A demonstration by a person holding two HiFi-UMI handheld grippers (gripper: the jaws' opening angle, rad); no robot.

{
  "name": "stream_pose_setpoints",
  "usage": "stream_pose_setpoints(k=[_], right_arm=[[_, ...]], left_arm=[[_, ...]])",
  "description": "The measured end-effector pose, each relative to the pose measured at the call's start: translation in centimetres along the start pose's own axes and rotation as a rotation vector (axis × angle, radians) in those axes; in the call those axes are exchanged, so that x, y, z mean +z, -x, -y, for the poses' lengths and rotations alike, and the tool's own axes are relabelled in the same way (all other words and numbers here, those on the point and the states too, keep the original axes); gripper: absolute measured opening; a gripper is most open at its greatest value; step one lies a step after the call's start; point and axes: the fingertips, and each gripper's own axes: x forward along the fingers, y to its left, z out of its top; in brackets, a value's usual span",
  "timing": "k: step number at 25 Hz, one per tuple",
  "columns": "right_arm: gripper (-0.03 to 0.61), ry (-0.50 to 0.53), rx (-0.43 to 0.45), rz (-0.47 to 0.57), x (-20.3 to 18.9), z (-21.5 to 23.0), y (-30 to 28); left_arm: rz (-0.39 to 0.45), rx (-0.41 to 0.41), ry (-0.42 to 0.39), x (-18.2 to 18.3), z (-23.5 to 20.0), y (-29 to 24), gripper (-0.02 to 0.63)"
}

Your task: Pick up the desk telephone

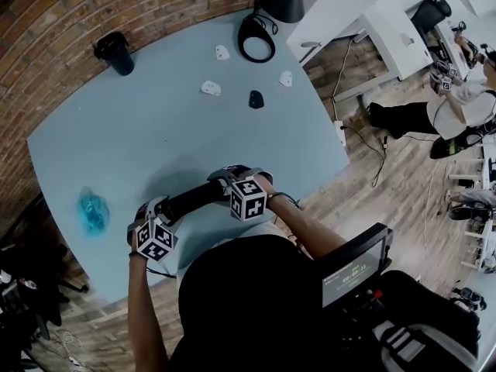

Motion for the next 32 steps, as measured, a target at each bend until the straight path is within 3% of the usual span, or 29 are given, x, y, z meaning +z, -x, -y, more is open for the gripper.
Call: stream_pose_setpoints(k=[32], right_arm=[[0.272, -0.009, 0.006, 0.208, 5.0, 0.0, 5.5]], left_arm=[[0.25, -0.013, -0.036, 4.4, -0.2, 6.5, 0.321]])
